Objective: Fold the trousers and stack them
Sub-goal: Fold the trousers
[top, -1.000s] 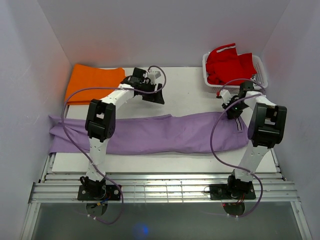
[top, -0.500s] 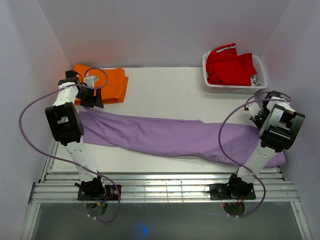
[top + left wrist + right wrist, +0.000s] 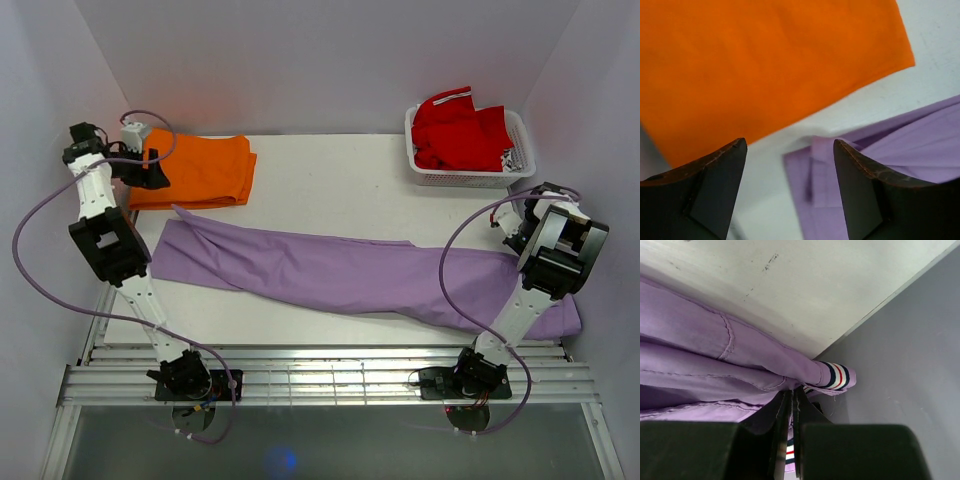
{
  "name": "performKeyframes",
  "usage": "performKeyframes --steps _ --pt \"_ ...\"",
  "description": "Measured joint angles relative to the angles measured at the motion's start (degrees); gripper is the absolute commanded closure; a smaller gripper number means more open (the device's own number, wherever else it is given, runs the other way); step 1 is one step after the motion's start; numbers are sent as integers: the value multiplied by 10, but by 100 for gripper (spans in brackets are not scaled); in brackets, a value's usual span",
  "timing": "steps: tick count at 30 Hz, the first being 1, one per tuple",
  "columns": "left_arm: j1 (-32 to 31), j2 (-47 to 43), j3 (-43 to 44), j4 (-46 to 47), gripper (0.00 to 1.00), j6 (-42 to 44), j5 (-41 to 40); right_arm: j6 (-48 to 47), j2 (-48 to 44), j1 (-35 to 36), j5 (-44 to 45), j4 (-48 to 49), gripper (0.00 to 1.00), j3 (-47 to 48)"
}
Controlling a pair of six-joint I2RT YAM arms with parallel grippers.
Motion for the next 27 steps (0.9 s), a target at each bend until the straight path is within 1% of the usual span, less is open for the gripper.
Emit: performKeyframes --steps 3,6,10,14,19,22,25,26,27 --pt "35 21 54 -4 18 83 49 -6 0 2 2 -1 92 0" --pt "50 23 69 -46 18 231 83 -8 0 6 4 -2 92 0" --pt "30 23 43 -108 19 422 90 -9 0 9 7 -3 92 0" --pt "6 23 -9 -148 18 578 82 -10 0 14 12 -6 92 0" --pt "-4 23 -26 -156 18 688 64 -10 0 18 13 -9 92 0" --pt "-10 23 -38 -158 19 733 47 -10 0 19 12 -12 92 1" --pt "-16 23 -47 -160 25 755 33 -10 0 21 12 -14 92 2" --pt "-19 23 -49 -162 27 760 29 -10 0 21 12 -14 92 2" --pt "-21 23 -52 -163 33 763 25 -10 0 21 12 -14 92 2"
